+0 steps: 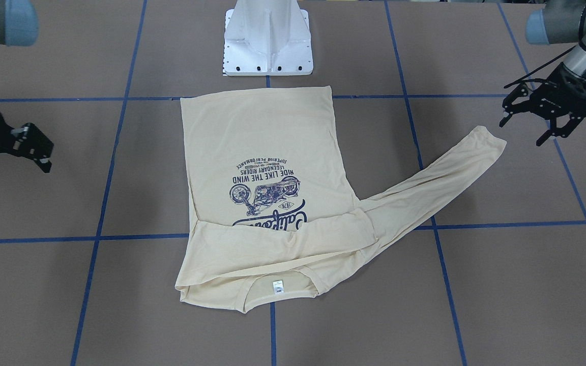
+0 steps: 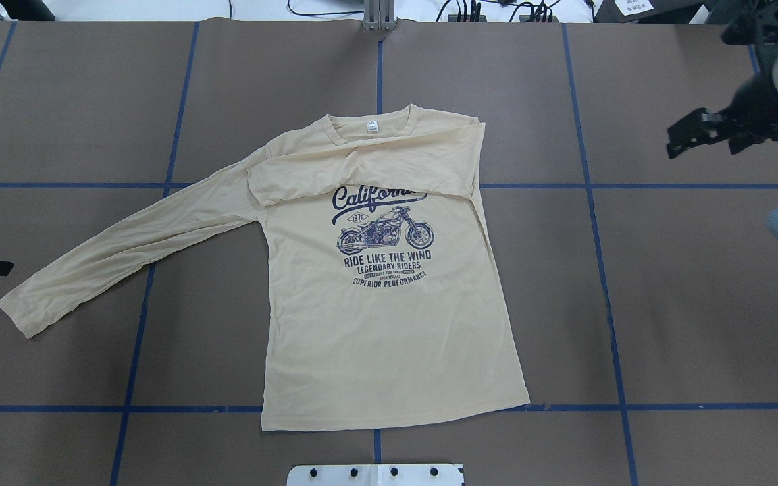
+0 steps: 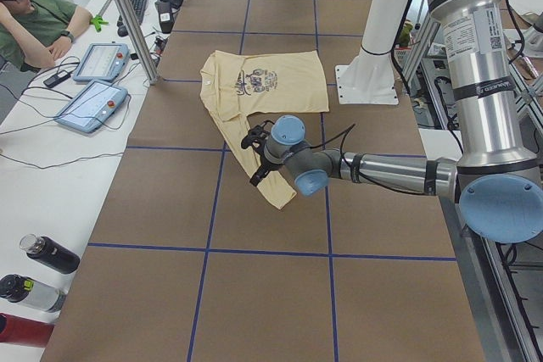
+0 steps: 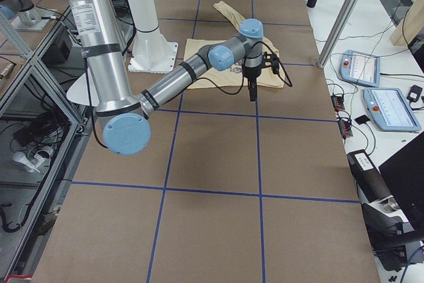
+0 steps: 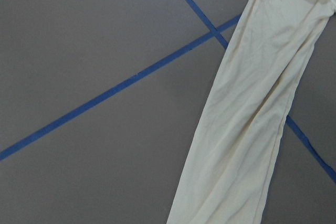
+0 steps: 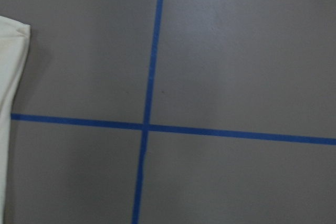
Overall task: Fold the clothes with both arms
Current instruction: 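Release the sleeve and raise the right gripper while the left gripper approaches the other cuff, then lower the left gripper onto the other sleeve cuff and grasp it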
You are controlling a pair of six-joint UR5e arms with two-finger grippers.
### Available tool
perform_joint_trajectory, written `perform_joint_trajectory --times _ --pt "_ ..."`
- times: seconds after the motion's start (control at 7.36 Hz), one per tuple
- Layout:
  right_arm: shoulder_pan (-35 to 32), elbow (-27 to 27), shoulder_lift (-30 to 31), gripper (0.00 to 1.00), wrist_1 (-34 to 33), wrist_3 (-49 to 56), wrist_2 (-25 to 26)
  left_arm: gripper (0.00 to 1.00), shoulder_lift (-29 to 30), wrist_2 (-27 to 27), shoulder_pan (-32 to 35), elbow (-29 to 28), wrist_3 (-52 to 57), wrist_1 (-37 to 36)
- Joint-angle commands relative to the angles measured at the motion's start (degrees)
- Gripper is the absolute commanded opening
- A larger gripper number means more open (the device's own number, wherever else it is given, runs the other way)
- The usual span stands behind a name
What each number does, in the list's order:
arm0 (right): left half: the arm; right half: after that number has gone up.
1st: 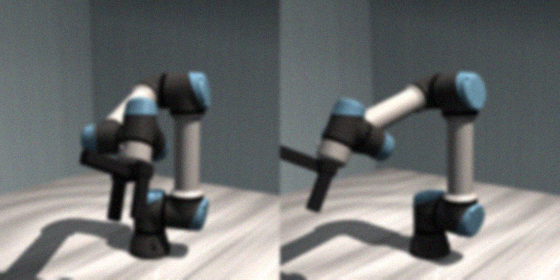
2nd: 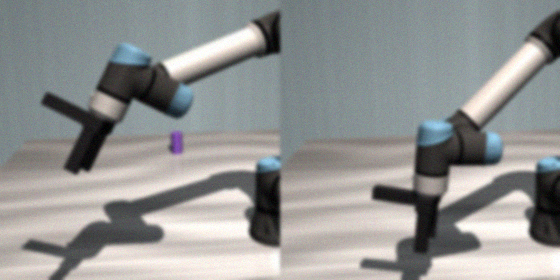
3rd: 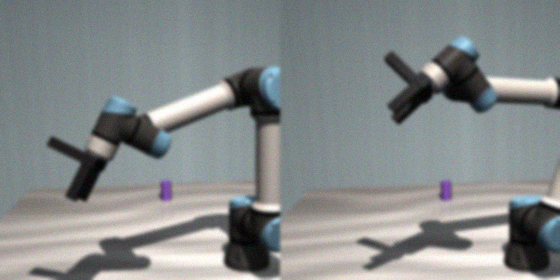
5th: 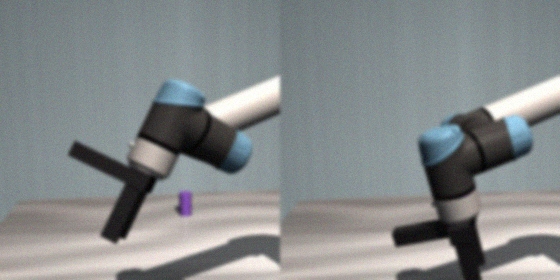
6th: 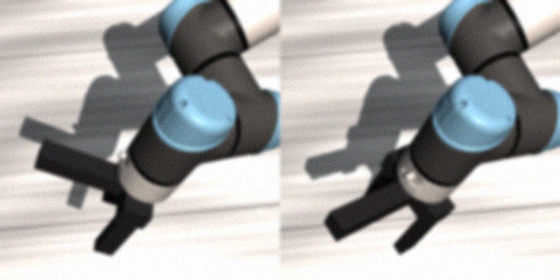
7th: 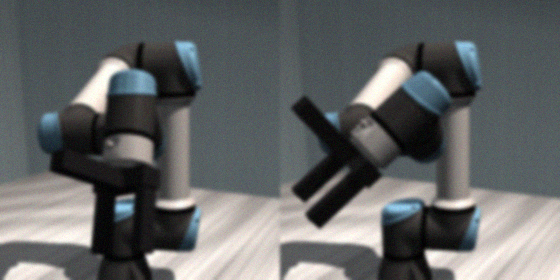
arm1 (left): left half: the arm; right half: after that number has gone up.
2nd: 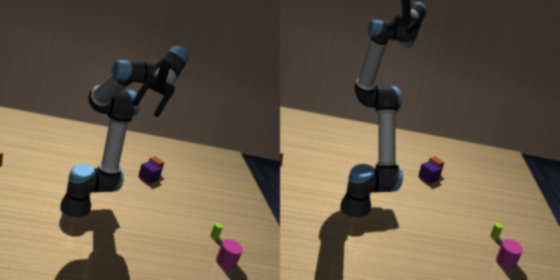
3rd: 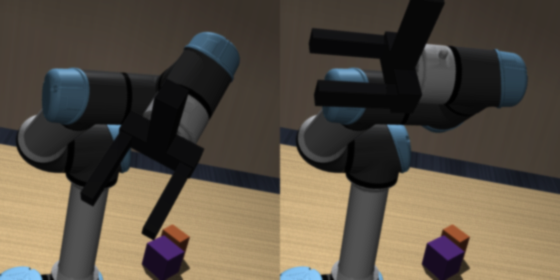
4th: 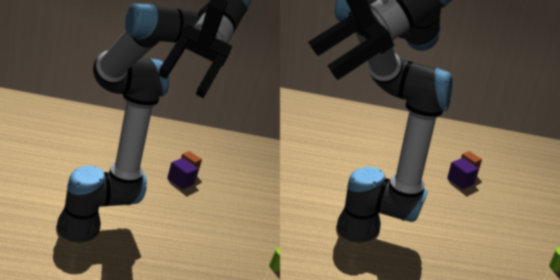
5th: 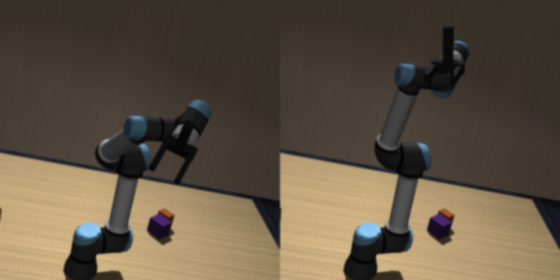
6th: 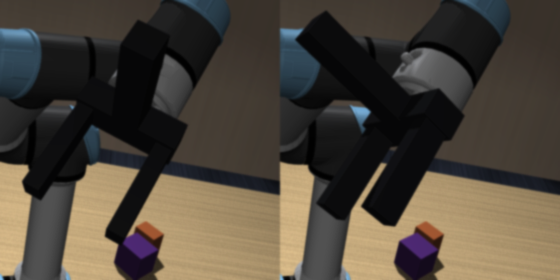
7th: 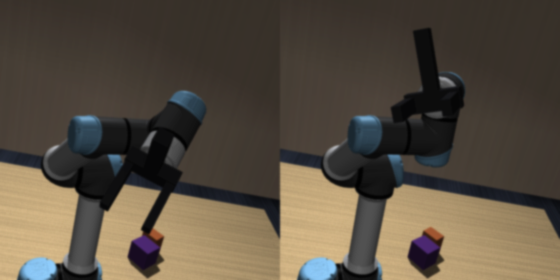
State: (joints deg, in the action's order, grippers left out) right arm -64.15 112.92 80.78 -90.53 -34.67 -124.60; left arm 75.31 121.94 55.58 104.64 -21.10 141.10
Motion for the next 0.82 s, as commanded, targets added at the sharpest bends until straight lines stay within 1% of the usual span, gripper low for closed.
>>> perform_joint_trajectory --times 0.0,0.14,0.41,0.54,0.68 --pt "-3.17 0.20 9.55 1.00 7.80 3.82 -2.41 1.00 -2.70 -1.71 -4.32 -0.05 -0.78 0.84" --pt "-3.18 0.02 9.49 1.00 7.82 3.56 -2.32 1.00 -2.89 -1.79 -5.47 -0.14 -0.87 0.84" --pt "-3.09 0.02 9.40 1.00 7.91 3.12 -2.32 1.00 -2.89 -5.55 -8.62 -0.57 -0.96 0.75" --pt "-3.09 -0.06 9.40 1.00 7.82 3.12 -2.32 1.00 -2.89 -6.10 -9.42 -0.84 -0.87 0.75" --pt "-3.09 -0.07 9.40 1.00 7.82 3.12 -2.40 1.00 -2.89 -8.54 -11.26 -1.62 -0.96 0.75"
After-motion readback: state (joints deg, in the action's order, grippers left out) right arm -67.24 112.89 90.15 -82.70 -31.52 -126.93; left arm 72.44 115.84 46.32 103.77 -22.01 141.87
